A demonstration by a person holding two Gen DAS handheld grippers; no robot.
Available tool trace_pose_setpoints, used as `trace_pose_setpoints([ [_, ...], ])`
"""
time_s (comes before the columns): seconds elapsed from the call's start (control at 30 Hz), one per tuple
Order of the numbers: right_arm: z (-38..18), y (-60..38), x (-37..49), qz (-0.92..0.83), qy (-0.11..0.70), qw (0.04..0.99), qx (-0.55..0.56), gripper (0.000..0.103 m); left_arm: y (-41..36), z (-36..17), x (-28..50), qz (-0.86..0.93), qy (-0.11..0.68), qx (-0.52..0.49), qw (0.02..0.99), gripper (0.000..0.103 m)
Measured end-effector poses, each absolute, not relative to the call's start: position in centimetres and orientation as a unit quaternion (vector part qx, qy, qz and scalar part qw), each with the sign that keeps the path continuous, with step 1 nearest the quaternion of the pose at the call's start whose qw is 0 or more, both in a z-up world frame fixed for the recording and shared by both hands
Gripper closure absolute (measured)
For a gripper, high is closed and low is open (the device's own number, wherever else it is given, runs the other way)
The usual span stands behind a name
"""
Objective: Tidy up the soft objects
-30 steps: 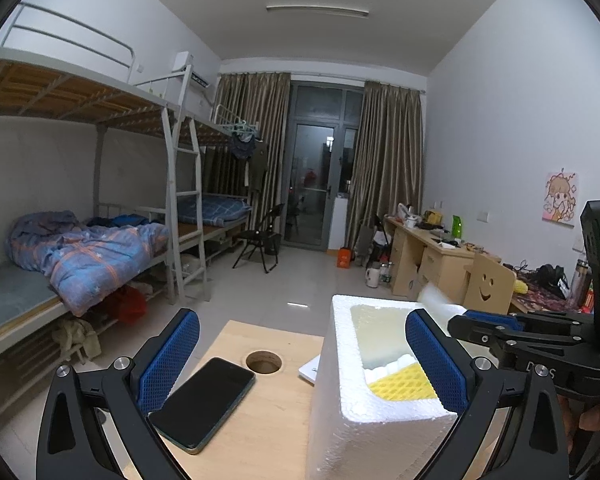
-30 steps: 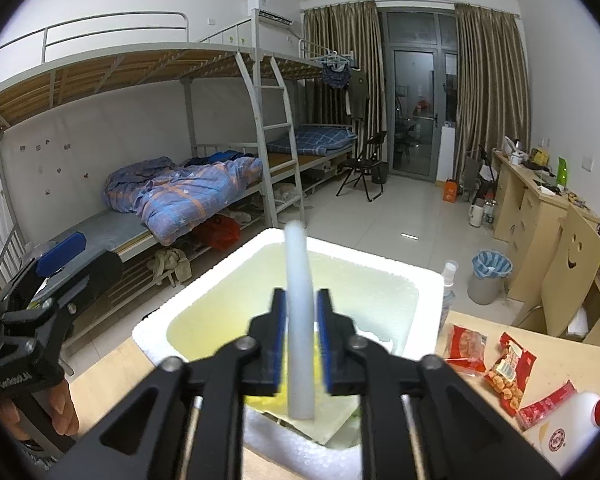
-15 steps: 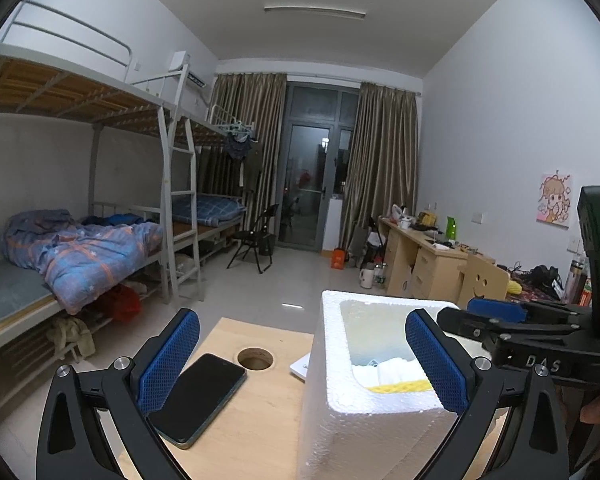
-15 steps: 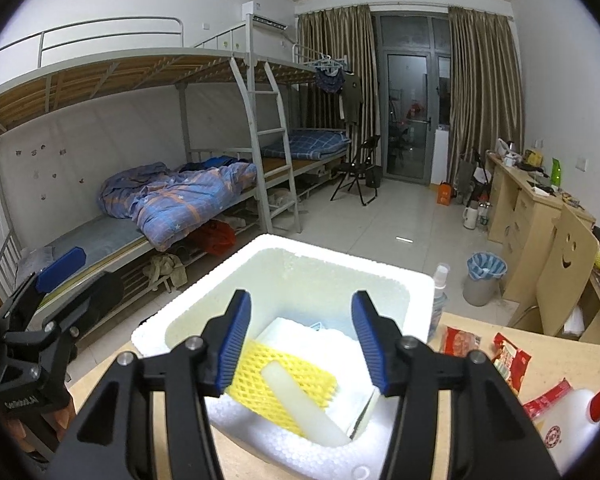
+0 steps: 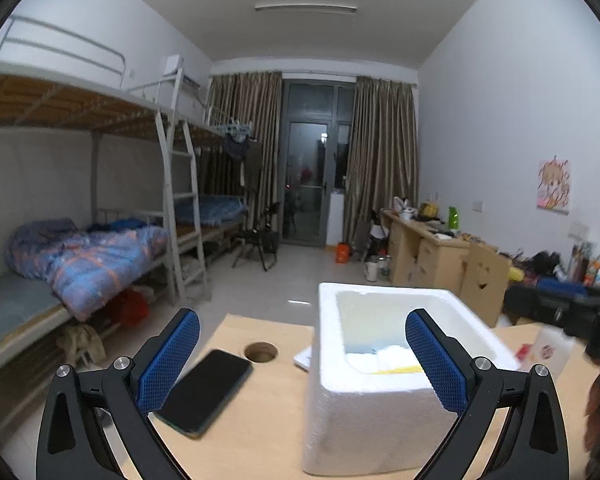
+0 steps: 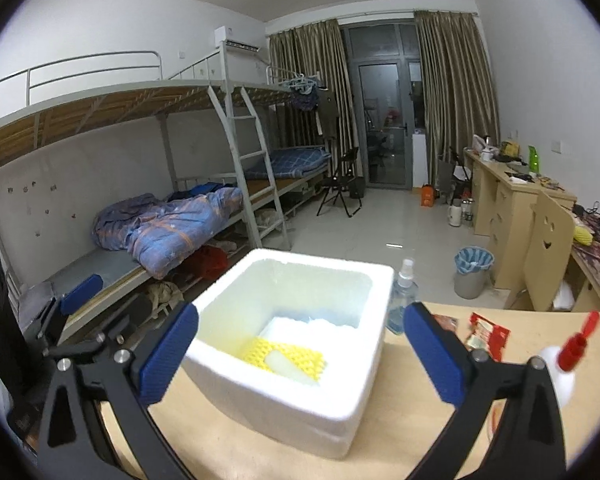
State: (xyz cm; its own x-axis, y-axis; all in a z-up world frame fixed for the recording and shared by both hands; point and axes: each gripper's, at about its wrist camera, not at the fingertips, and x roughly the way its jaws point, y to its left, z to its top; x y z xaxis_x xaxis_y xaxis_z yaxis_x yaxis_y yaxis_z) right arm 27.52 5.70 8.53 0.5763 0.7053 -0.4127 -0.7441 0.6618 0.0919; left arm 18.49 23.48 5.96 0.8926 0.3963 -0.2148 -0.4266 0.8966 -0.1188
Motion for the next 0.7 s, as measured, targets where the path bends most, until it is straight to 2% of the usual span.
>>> trace_pose_setpoints([
  [0.7,9.6,0.1,22.7,0.4,0.188,0.896,-0.03,0.0,17.4,8.5,12.0,0.191,0.085,-0.058,0.976,0.0],
])
